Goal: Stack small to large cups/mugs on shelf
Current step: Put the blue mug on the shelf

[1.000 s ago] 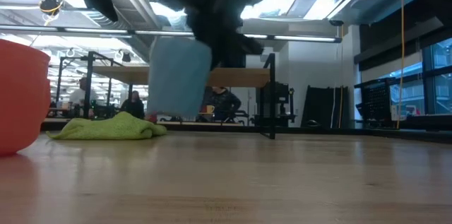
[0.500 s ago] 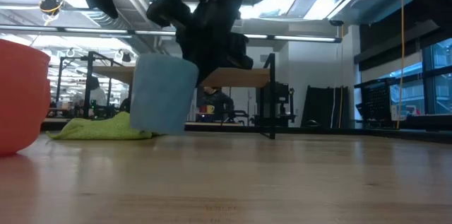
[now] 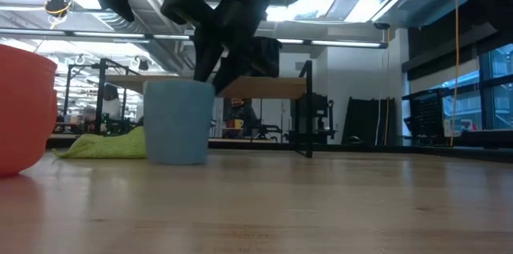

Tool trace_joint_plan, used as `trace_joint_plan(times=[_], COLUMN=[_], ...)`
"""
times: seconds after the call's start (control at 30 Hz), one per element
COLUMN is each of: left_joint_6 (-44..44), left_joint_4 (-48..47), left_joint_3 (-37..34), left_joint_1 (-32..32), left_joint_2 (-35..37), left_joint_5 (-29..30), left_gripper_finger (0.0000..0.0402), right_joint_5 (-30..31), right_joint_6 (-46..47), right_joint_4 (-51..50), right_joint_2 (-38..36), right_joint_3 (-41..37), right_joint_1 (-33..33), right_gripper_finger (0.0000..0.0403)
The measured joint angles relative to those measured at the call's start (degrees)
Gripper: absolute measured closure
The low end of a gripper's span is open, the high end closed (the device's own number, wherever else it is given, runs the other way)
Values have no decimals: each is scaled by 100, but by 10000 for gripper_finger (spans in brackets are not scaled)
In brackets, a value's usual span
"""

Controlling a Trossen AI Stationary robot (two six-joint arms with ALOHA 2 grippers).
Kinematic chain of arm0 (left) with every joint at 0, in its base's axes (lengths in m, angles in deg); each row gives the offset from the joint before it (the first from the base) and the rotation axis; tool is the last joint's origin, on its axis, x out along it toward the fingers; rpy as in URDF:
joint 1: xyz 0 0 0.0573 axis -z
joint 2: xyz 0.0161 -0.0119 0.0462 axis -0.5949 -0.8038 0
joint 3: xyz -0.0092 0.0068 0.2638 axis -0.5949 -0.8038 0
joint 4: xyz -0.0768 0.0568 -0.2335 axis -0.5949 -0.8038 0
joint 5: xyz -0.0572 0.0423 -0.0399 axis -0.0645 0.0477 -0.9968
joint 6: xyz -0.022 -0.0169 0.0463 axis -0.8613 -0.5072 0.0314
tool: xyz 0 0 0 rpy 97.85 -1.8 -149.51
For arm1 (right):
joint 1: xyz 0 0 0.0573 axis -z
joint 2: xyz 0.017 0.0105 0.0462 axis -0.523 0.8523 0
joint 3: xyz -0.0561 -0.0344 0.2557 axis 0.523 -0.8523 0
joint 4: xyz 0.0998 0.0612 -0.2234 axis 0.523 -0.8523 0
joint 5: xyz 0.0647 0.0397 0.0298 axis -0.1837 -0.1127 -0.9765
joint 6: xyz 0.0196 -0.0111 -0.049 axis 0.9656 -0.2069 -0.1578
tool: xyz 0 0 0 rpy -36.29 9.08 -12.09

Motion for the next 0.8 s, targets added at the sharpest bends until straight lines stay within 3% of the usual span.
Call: trace_joint_plan(times=[0.33, 0.53, 0.7, 0.8], left_joint_6=[-297, -803, -1513, -1551], left_joint_4=[87, 487, 784, 776], left_joint_3=[-256, -609, -618, -619], left_joint_1=[316, 1064, 1504, 1672], left_joint_2=[-2, -6, -164, -366], left_joint_5=[-135, -338, -72, 32], left_gripper_finger=[388, 388, 388, 388], right_joint_5=[39, 798, 1702, 2078], right_joint_6=[-170, -622, -833, -714], right_joint_4=[-41, -609, -1822, -2415], right_joint_2=[0, 0, -1, -218], right_joint_3=[227, 1128, 1886, 1753], right_joint_1=[9, 41, 144, 168], right_gripper_finger=[288, 288, 288, 288])
